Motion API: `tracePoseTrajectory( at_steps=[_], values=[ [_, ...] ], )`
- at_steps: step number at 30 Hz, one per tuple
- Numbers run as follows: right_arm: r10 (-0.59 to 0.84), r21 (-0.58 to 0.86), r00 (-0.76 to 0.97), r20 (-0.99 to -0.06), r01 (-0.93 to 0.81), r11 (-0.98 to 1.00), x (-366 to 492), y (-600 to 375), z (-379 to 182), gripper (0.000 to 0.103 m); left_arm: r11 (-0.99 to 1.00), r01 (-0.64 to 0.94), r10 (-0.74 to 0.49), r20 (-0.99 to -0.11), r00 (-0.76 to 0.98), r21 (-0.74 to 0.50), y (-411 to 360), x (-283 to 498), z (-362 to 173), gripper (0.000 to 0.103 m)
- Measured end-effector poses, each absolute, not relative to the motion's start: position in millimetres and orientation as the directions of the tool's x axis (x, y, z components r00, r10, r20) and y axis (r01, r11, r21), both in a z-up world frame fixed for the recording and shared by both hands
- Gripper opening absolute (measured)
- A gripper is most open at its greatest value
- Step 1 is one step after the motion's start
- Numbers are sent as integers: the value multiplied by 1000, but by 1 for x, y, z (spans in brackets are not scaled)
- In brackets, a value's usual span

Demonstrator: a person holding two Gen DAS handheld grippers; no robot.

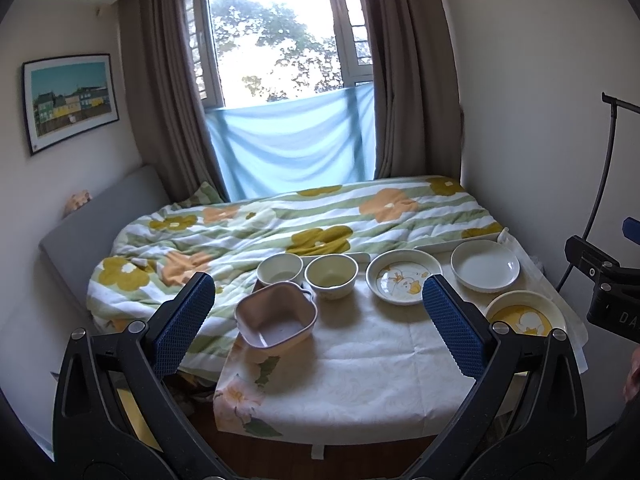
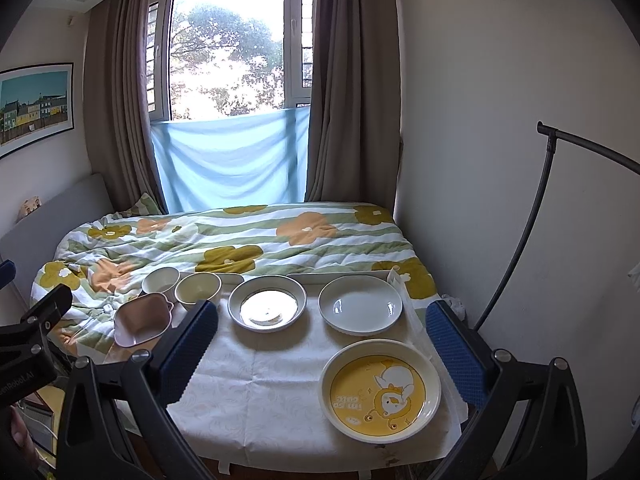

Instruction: Organize plates and bowls

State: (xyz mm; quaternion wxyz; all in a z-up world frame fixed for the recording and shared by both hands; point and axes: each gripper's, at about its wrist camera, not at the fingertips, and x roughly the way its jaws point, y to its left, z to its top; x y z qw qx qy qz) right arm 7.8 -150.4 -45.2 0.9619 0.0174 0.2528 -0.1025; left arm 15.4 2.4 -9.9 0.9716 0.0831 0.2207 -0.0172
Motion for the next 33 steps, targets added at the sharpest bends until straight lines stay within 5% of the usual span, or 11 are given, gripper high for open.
tracePoseTrajectory(
  at_steps=[23,33],
  values=[
    [-199,-15,846,-495,221,975,7,-147,-43,103,980,111,-30,-427,904,165,2,22,-2,103],
    [-243,36,727,-642,345,938,1,-189,-73,103,928,349,-195,-625,756,132,-43,72,-56,103]
  ],
)
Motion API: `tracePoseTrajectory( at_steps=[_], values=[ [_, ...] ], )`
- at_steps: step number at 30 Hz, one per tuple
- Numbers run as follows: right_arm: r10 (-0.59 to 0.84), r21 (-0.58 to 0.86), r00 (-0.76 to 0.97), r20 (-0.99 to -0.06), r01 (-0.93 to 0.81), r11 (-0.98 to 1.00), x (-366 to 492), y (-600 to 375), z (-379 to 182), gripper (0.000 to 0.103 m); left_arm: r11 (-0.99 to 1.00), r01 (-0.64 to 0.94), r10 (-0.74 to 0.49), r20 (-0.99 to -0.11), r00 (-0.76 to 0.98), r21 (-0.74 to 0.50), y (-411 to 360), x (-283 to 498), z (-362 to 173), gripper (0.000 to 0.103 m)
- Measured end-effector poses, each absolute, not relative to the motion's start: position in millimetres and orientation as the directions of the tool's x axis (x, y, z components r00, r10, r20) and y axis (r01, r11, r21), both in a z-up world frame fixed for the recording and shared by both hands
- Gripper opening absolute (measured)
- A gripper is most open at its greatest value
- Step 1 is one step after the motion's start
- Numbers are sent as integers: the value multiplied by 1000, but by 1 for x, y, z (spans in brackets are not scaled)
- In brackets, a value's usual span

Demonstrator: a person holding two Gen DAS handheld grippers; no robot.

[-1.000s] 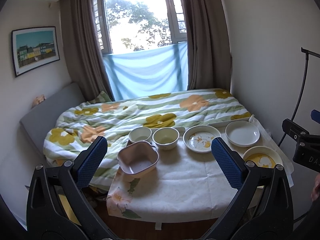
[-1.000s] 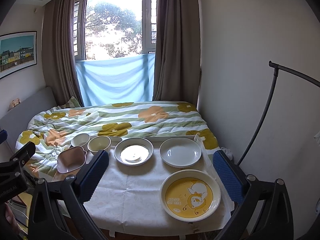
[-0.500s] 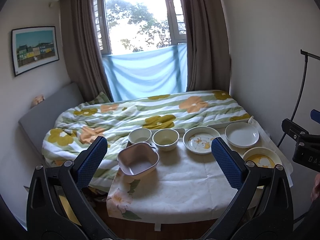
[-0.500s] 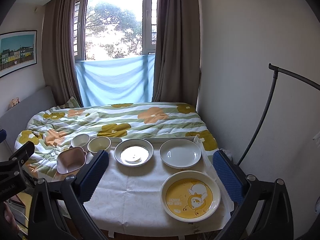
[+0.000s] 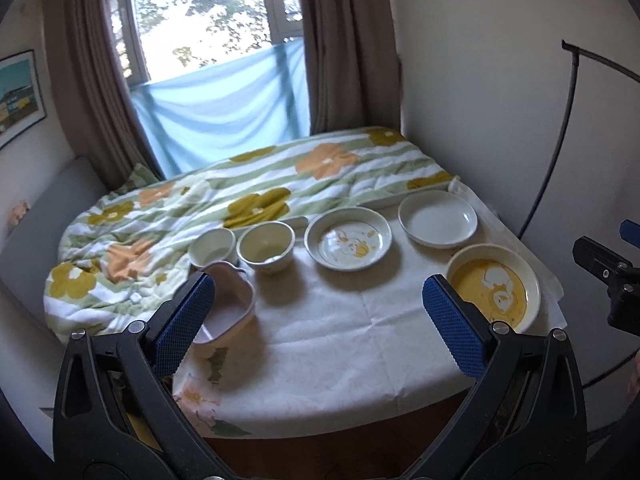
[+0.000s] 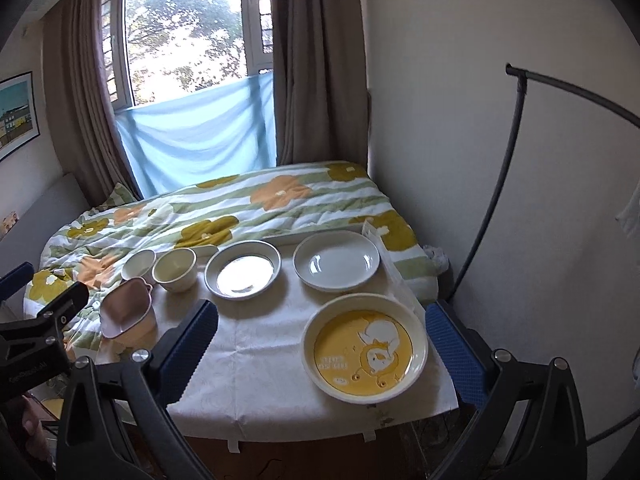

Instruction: Organize plates and bowls

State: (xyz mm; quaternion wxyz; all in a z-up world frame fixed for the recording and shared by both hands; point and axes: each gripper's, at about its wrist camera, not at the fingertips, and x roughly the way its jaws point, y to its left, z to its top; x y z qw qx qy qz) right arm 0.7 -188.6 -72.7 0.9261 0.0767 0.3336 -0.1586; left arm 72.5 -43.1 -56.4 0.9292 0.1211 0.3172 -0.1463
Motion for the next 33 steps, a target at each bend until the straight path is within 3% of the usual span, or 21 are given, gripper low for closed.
tracePoseTrajectory(
  at_steps=[6,14,19,21,24,28,32,33],
  values=[
    [-191,101,659,-728,378,920,0,-235,-117,103,865,500,-299,-756,582,43,-97,109,-114,103],
    [-103,162,613,-784,362,918,14,-295,-180,103,820,572,-314,-849,424,-17,-172,164,-188,103],
    [32,310,584,-811,382,871,27,-338,-223,102,795,597,-336,-896,288,-106,-205,194,-234,103],
    [81,363,577,-812,392,845,32,-353,-241,94,784,609,-335,-908,250,-121,-216,203,-253,101],
    [144,418,562,-814,397,817,42,-370,-264,76,764,628,-335,-922,192,-147,-229,212,-275,88],
    [165,431,542,-824,411,804,48,-383,-280,64,748,640,-325,-939,117,-179,-245,220,-299,66],
    [177,438,534,-827,412,799,54,-392,-288,53,749,631,-322,-943,81,-201,-253,227,-312,54],
    [184,443,534,-825,408,799,55,-394,-289,50,749,629,-321,-944,72,-207,-254,229,-315,46]
  ],
)
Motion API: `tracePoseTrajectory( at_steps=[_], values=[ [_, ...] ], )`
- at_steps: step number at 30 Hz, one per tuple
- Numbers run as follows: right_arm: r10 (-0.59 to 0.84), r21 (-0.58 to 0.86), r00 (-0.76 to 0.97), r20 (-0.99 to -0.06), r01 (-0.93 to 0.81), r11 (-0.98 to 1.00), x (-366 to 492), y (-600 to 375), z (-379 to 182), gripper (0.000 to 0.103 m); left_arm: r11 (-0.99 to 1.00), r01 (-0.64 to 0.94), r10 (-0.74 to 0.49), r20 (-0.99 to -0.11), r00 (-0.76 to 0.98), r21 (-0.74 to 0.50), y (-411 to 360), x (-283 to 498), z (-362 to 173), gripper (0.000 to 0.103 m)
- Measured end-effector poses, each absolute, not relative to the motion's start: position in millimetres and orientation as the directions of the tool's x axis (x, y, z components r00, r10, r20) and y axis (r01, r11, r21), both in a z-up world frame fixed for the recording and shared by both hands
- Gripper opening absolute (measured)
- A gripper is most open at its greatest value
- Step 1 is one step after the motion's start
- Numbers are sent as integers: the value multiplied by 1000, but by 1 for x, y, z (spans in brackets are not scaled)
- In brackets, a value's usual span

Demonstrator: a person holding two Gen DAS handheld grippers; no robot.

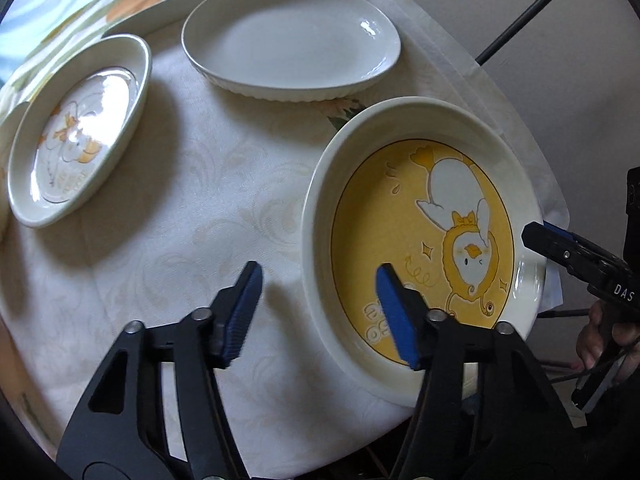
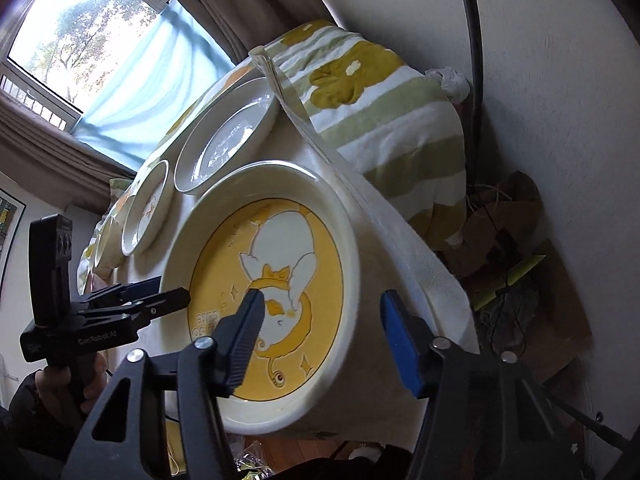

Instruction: Organize plates and bowls

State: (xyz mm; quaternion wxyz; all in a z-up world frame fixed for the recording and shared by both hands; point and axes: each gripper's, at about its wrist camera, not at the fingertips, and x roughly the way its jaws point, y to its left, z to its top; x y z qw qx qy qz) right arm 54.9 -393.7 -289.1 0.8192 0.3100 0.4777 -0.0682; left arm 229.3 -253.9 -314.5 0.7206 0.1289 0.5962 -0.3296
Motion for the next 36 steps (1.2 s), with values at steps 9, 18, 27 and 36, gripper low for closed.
tracePoseTrajectory(
  at_steps=[9,18,27,36],
  values=[
    [178,415,512,-840,395,820,65,-400,-298,17,749,618,-333,-942,38,-240,-259,241,-324,17],
    [167,368,483,-860,357,859,69,-396,-299,17,747,634,-312,-948,67,-201,-259,246,-324,17],
    [159,341,476,-865,325,882,74,-393,-293,17,765,618,-308,-946,104,-181,-265,237,-310,17],
    [185,327,487,-854,225,918,89,-379,-278,17,815,549,-324,-931,167,-185,-230,214,-280,17]
  ],
)
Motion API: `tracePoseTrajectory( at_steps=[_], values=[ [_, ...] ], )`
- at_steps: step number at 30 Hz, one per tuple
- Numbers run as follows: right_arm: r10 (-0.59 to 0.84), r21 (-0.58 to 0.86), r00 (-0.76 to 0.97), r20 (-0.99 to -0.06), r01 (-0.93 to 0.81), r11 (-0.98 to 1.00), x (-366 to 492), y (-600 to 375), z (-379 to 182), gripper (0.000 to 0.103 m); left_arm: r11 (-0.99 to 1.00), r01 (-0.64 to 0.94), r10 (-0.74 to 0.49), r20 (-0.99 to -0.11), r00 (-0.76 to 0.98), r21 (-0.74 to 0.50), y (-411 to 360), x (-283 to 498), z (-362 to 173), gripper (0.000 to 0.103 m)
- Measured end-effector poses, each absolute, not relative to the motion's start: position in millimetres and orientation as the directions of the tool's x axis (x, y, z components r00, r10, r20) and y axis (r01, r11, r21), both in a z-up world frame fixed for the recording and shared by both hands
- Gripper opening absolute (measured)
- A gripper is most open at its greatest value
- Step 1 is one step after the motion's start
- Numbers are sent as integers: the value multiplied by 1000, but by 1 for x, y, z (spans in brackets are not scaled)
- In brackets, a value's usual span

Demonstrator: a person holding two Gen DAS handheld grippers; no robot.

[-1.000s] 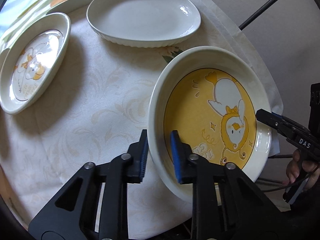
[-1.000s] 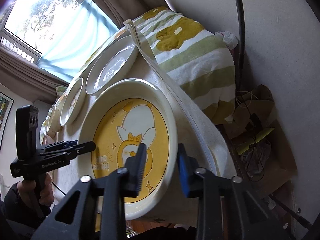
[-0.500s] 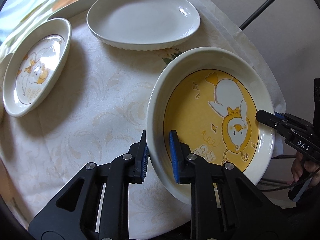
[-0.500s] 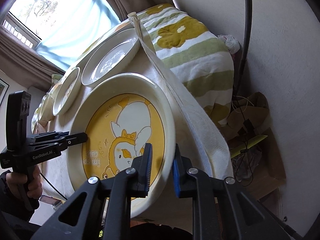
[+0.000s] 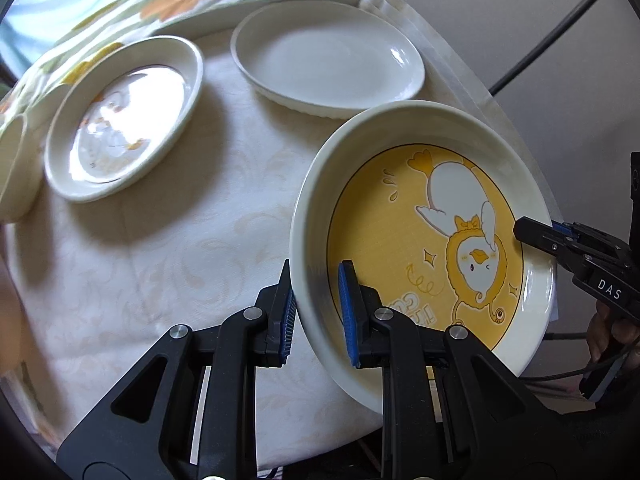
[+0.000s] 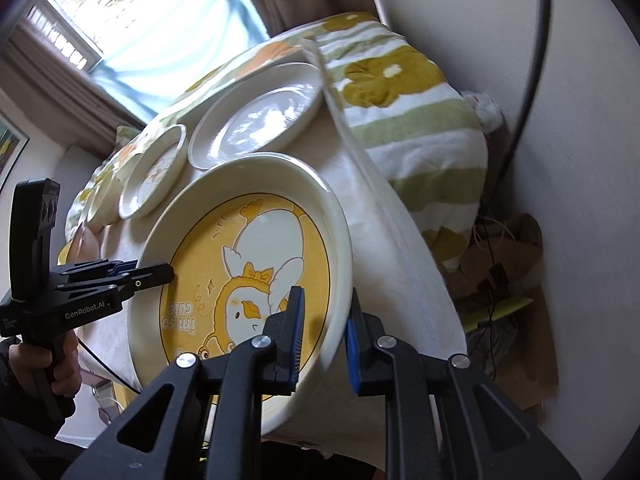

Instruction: Organize plates and bowls

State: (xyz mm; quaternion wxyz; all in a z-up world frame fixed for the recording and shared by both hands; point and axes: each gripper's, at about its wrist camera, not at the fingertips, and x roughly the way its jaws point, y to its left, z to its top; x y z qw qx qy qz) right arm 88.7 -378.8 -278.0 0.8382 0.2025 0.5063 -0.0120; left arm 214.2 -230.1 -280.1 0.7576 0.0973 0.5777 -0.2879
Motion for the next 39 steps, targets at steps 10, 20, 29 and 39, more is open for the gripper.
tracePoseTrajectory(
  at_steps=[10,20,29,39],
  values=[
    [280,330,472,-836,26,943,129,-315,-250,17,903,389,-309,-904,296,-181,-132,205,-239,17],
    [386,365,407,-828,-131,922,168,-213,-261,17,961,229,-225,-923,312,-156,-14,197,-250,17],
    [422,387,313,-851,-171,906,189,-134,-300,17,973,137,-218,-939,266,-187,62,209,-290,17],
    [400,368,315,-861,-156,917,194,-111,-322,17,971,167,-211,-943,258,-171,86,213,-319,17]
  ],
)
